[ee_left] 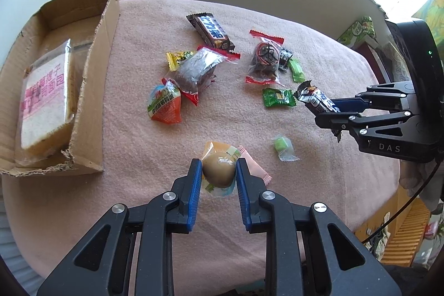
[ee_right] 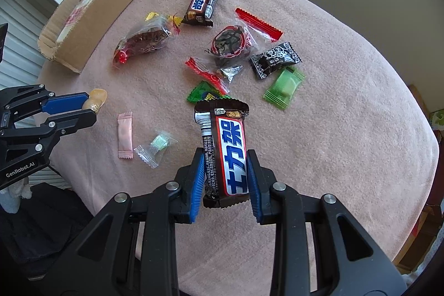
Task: Organize snacks
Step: 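Set the egg candy on the bread while the right tool drops the chocolate bar in, then grasp the pink candy with the left tool while the right tool grasps the green candy, then lift the pink candy with the left tool while the right tool holds the green candy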
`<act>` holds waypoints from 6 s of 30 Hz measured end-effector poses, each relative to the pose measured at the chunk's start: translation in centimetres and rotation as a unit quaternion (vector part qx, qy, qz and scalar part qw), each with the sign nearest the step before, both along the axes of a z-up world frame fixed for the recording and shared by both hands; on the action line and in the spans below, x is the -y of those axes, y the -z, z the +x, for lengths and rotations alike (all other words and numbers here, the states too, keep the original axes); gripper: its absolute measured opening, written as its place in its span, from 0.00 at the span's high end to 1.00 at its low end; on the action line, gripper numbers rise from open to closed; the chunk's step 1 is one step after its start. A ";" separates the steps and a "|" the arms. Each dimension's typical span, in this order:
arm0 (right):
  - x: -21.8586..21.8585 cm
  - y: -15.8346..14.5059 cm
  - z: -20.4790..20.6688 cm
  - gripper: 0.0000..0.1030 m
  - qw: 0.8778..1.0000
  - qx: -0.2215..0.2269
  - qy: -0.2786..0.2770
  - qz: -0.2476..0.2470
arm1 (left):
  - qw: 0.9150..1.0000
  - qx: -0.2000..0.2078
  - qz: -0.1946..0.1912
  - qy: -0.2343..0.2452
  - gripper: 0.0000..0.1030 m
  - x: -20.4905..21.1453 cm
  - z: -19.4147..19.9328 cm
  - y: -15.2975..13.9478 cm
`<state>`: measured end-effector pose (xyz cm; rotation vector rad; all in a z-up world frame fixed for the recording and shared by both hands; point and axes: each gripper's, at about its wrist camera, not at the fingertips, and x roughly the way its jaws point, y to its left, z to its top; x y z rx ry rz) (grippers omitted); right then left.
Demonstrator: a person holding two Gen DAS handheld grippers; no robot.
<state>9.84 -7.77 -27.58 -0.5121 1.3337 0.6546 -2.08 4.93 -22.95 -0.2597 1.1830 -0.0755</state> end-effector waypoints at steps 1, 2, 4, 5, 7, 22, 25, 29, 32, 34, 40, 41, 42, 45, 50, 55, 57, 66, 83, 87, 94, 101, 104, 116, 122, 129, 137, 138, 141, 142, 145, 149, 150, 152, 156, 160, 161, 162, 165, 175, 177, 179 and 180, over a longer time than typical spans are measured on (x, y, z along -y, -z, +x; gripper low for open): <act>-0.2 -0.4 0.1 0.71 1.000 0.001 -0.001 0.002 | 1.000 0.003 0.000 -0.004 0.77 -0.2 0.1 -0.3; -0.3 -0.9 0.2 0.71 1.000 0.002 -0.002 0.004 | 1.000 0.007 0.000 -0.008 0.77 -0.5 0.2 -0.7; -0.8 -1.7 0.4 0.71 1.000 0.005 -0.004 0.008 | 1.000 0.016 0.000 -0.015 0.77 -1.1 0.3 -1.4; -1.1 -2.1 0.5 0.71 1.000 0.008 -0.006 0.011 | 1.000 0.020 0.001 -0.018 0.77 -1.4 0.4 -1.8; -2.0 -2.9 0.8 0.71 1.000 0.011 -0.013 0.016 | 0.999 0.028 0.007 -0.025 0.77 -2.1 0.7 -2.5; -11.9 -5.3 1.9 0.71 0.995 0.032 -0.085 0.046 | 0.993 0.053 0.036 -0.100 0.77 -9.7 0.3 -5.0; -14.1 -5.6 1.8 0.71 0.993 0.034 -0.102 0.050 | 0.991 0.054 0.041 -0.113 0.77 -11.1 0.0 -5.2; -16.9 -5.8 1.8 0.71 0.991 0.037 -0.119 0.055 | 0.989 0.055 0.048 -0.127 0.77 -12.5 -0.3 -5.4; -18.7 -5.7 2.1 0.71 0.989 0.038 -0.129 0.057 | 0.988 0.053 0.051 -0.133 0.77 -13.4 -0.6 -5.3; -19.7 -5.5 2.1 0.71 0.988 0.039 -0.135 0.056 | 0.988 0.052 0.051 -0.139 0.77 -14.1 -0.7 -5.1; -22.0 -5.1 2.4 0.71 0.988 0.036 -0.142 0.057 | 0.986 0.048 0.049 -0.155 0.77 -15.9 -1.1 -4.8; -22.2 -5.0 2.5 0.71 0.988 0.035 -0.142 0.057 | 0.985 0.047 0.048 -0.158 0.77 -16.2 -1.1 -4.8; -22.6 -4.9 2.6 0.71 0.988 0.033 -0.142 0.057 | 0.985 0.047 0.048 -0.162 0.77 -16.5 -1.1 -4.7; -23.6 -4.7 2.9 0.71 0.988 0.033 -0.142 0.057 | 0.983 0.045 0.044 -0.171 0.77 -17.5 -1.0 -4.4; -24.9 -4.2 3.2 0.71 0.987 0.031 -0.144 0.056 | 0.982 0.045 0.045 -0.176 0.77 -18.2 -0.8 -4.3; -25.7 -3.8 3.3 0.71 0.987 0.025 -0.146 0.057 | 0.983 0.046 0.043 -0.173 0.72 -18.4 -0.5 -4.2; -25.9 -3.8 3.3 0.71 0.987 0.027 -0.146 0.058 | 0.983 0.048 0.043 -0.174 0.67 -18.3 -0.5 -4.3; -25.9 -4.8 3.3 0.34 0.986 0.047 -0.141 0.070 | 0.982 0.044 0.054 -0.175 0.52 -18.2 -0.2 -4.4; -22.1 -6.5 4.2 0.33 0.990 0.057 -0.109 0.073 | 0.985 0.043 0.042 -0.161 0.51 -15.5 -0.2 -5.2; -19.6 -6.9 4.3 0.32 0.991 0.055 -0.097 0.073 | 0.988 0.040 0.030 -0.147 0.51 -13.7 -0.5 -5.2; -12.9 -7.5 4.1 0.20 0.995 0.051 -0.052 0.075 | 0.993 0.031 0.012 -0.111 0.51 -9.6 -0.2 -4.8; -5.2 -6.6 4.3 0.20 0.997 0.040 0.019 0.060 | 0.997 0.018 -0.016 -0.076 0.51 -5.5 0.5 -4.2; -2.1 -5.9 4.2 0.20 0.996 0.025 0.054 0.059 | 0.998 0.006 -0.025 -0.058 0.51 -3.3 0.8 -3.3; -0.4 0.3 0.9 0.35 0.979 -0.114 0.135 0.098 | 0.991 -0.078 -0.099 -0.049 0.70 1.3 1.0 2.2; -0.7 3.4 0.9 0.55 0.962 -0.179 0.176 0.107 | 0.985 -0.103 -0.123 -0.069 0.73 1.4 1.1 3.5; -1.9 4.4 0.5 0.62 0.962 -0.187 0.176 0.090 | 0.982 -0.115 -0.127 -0.079 0.73 1.9 1.8 4.3; -2.5 5.4 0.0 0.80 0.966 -0.176 0.172 0.072 | 0.987 -0.116 -0.091 -0.067 0.73 3.8 3.3 4.5; -2.4 5.5 0.1 0.80 0.967 -0.176 0.171 0.072 | 0.987 -0.116 -0.087 -0.067 0.73 4.1 3.5 4.5; -2.0 5.4 0.2 0.81 0.969 -0.169 0.167 0.067 | 0.988 -0.118 -0.075 -0.070 0.73 4.6 3.8 4.6; -1.9 5.3 0.2 0.81 0.970 -0.163 0.166 0.064 | 0.988 -0.119 -0.072 -0.072 0.73 4.8 4.0 4.6; -1.2 5.1 0.2 0.81 0.972 -0.152 0.167 0.059 | 0.988 -0.120 -0.067 -0.076 0.72 5.1 4.3 4.7; -0.4 4.9 0.0 0.81 0.972 -0.152 0.170 0.061 | 0.984 -0.122 -0.084 -0.099 0.71 4.3 4.3 4.9; -0.2 4.9 0.0 0.81 0.972 -0.151 0.170 0.061 | 0.983 -0.123 -0.085 -0.106 0.71 4.0 4.4 4.9; -0.1 4.9 -0.2 0.81 0.972 -0.151 0.171 0.064 | 0.985 -0.119 -0.070 -0.106 0.71 4.0 4.5 4.7; 0.4 4.5 -0.2 0.81 0.972 -0.148 0.171 0.069 | 0.991 -0.111 -0.008 -0.079 0.74 5.7 4.9 4.4; 1.4 4.0 0.2 0.81 0.972 -0.142 0.170 0.072 | 0.994 -0.093 0.027 -0.060 0.83 6.5 4.6 4.4; 1.7 3.6 0.3 0.81 0.973 -0.140 0.169 0.071 | 0.994 -0.088 0.027 -0.054 0.83 6.6 4.5 4.4; 1.9 3.5 0.3 0.81 0.974 -0.137 0.168 0.070 | 0.995 -0.085 0.026 -0.050 0.84 6.5 4.4 4.4; 1.9 3.3 0.1 0.81 0.975 -0.131 0.164 0.068 | 0.995 -0.083 0.005 -0.055 0.84 5.7 3.8 4.3; 1.5 2.4 -0.3 0.82 0.979 -0.113 0.156 0.073 | 0.992 -0.072 -0.032 -0.094 0.84 1.7 2.0 3.1; 1.3 1.8 -0.2 0.82 0.980 -0.107 0.152 0.076 | 0.992 -0.065 -0.038 -0.097 0.84 1.0 1.6 2.3; 1.0 1.0 0.0 0.82 0.981 -0.097 0.145 0.078 | 0.993 -0.054 -0.035 -0.098 0.84 0.5 1.2 1.4; 0.8 0.5 0.1 0.82 0.982 -0.092 0.142 0.078 | 0.993 -0.049 -0.035 -0.100 0.84 0.2 1.1 0.9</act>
